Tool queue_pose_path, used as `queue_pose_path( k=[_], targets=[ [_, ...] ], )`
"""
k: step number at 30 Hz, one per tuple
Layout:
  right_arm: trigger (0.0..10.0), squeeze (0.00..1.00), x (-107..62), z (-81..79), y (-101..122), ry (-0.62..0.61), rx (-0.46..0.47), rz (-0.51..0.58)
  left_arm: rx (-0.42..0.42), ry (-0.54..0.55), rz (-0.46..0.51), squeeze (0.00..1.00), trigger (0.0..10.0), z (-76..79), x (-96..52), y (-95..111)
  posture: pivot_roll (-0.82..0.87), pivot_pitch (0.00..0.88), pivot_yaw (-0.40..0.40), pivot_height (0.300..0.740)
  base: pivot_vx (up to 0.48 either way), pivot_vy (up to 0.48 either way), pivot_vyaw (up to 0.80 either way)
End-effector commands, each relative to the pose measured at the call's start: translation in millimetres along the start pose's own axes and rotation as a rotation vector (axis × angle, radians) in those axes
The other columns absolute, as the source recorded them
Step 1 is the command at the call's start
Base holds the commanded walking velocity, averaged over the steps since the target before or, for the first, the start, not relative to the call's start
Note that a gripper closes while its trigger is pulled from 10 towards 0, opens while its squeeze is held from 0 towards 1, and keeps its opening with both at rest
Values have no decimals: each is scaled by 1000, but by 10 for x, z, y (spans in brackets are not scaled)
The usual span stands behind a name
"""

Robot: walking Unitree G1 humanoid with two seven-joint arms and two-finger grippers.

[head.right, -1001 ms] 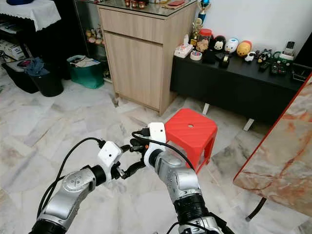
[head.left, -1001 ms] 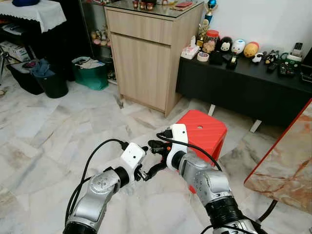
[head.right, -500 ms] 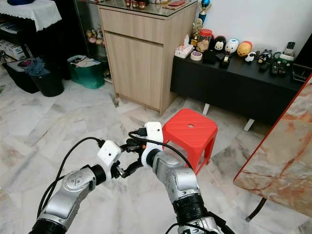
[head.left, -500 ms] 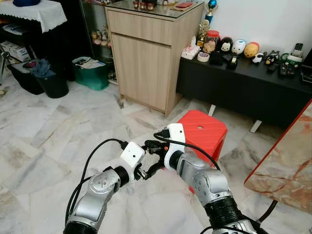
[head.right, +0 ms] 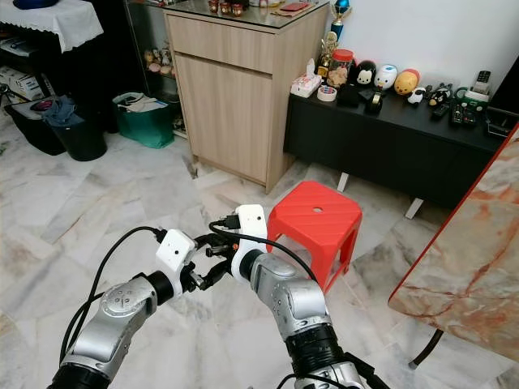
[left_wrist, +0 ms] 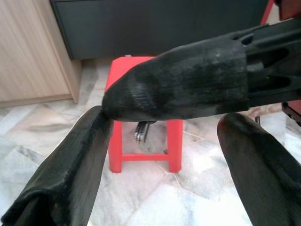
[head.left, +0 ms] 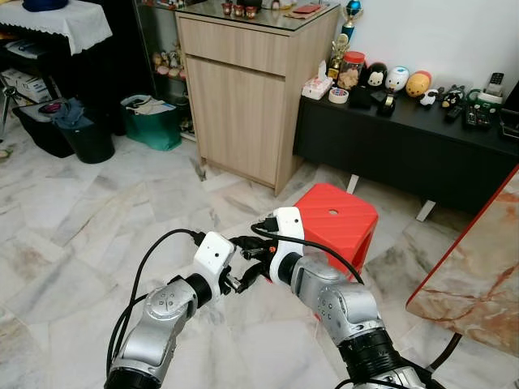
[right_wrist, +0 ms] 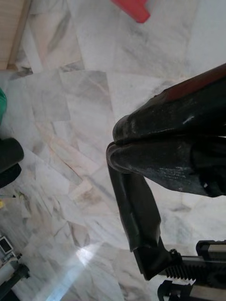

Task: Hang keys on a hook

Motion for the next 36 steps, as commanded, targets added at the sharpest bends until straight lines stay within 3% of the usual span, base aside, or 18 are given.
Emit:
queue_pose_path(
  k=[1, 3, 4, 5, 6, 7, 36],
  targets=[
    [10000, 0, 38, -220, 46, 56, 11, 21, -5, -21, -7, 0, 8235, 17, 22, 8, 101, 3, -68, 740, 0, 0, 0],
    [10000, 0, 39, -224, 51, 58, 10, 22, -7, -20, -7, 0, 8235, 17, 22, 7, 101, 3, -68, 740, 0, 0, 0],
    [10000, 0, 39, -225, 52, 59, 10, 22, -9, -19, -6, 0, 2745, 16, 24, 7, 101, 3, -68, 740, 0, 0, 0],
    [10000, 0, 40, -223, 52, 58, 10, 22, -9, -18, -5, 0, 2157, 17, 24, 7, 101, 3, -68, 740, 0, 0, 0],
    [10000, 0, 41, -219, 50, 58, 10, 21, -10, -17, -5, 0, 314, 16, 25, 6, 101, 3, -68, 740, 0, 0, 0],
    [10000, 0, 42, -216, 49, 57, 10, 21, -12, -16, -4, 0, 0, 15, 25, 6, 101, 3, -68, 740, 0, 0, 0],
    [10000, 0, 71, -217, 20, 51, 12, 17, -30, -25, -3, 0, 0, 18, 14, -1, 108, 14, -61, 740, 0, 0, 0]
  ],
)
Point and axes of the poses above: a point about 5 cm out from each wrist's last joint towards the gripper, its own x axis pointing out of the wrist towards the gripper, its own y axis along the axis of the wrist's last joint, z = x × y, the point moved 5 cm from there along x, pointing out of the wrist towards the gripper, and after that the axes turned 1 degree about x, right-handed, at the moved point
